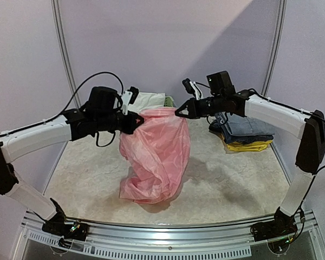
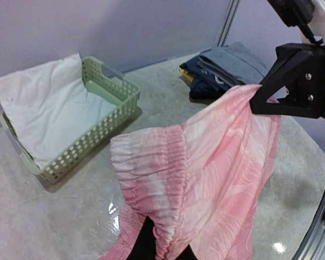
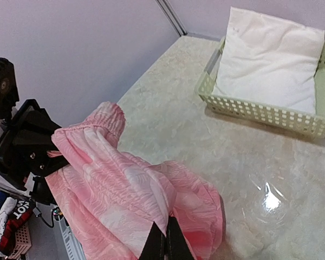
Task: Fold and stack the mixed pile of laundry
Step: Pick up the crumpled shorts from the center of the board, then place the crumpled shorts at the center of the board.
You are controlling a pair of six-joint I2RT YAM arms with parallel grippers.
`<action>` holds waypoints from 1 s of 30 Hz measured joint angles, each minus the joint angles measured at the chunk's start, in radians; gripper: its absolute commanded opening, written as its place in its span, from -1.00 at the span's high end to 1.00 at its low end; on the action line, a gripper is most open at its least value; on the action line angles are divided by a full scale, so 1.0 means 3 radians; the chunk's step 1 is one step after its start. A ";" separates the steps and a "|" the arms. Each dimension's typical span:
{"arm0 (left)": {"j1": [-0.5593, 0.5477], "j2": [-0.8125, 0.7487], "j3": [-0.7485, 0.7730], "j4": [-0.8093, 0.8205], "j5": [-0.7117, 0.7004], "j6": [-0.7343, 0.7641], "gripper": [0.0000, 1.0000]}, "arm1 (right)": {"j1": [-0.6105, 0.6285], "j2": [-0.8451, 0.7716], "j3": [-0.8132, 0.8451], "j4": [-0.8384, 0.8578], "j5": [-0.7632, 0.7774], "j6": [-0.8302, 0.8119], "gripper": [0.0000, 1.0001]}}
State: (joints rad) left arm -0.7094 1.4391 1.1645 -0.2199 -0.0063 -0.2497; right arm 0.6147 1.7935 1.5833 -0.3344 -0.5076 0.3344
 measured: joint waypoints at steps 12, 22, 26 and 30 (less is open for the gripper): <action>-0.0134 -0.0455 0.0773 -0.0533 -0.0032 0.0411 0.43 | 0.0158 -0.0875 -0.0116 0.0281 0.0303 -0.0092 1.00; -0.0304 -0.0453 -0.0623 -0.0334 0.0120 0.0181 -0.96 | 0.0010 -0.1053 -0.1977 0.0562 0.0881 -0.0019 1.00; -0.0313 -0.0453 -0.0694 -0.0308 -0.0052 0.0102 -0.91 | 0.0010 -0.0968 -0.2010 0.0565 0.0908 -0.0036 1.00; -0.0313 -0.0402 -0.0703 -0.0237 -0.0310 0.0014 -0.87 | 0.0010 -0.0961 -0.2010 0.0591 0.0907 -0.0074 1.00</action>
State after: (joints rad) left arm -0.8032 1.3186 0.9535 -0.2909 -0.0994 -0.2455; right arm 0.6178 1.5051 0.9802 -0.1570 -0.2356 0.3122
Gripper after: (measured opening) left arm 0.939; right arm 0.008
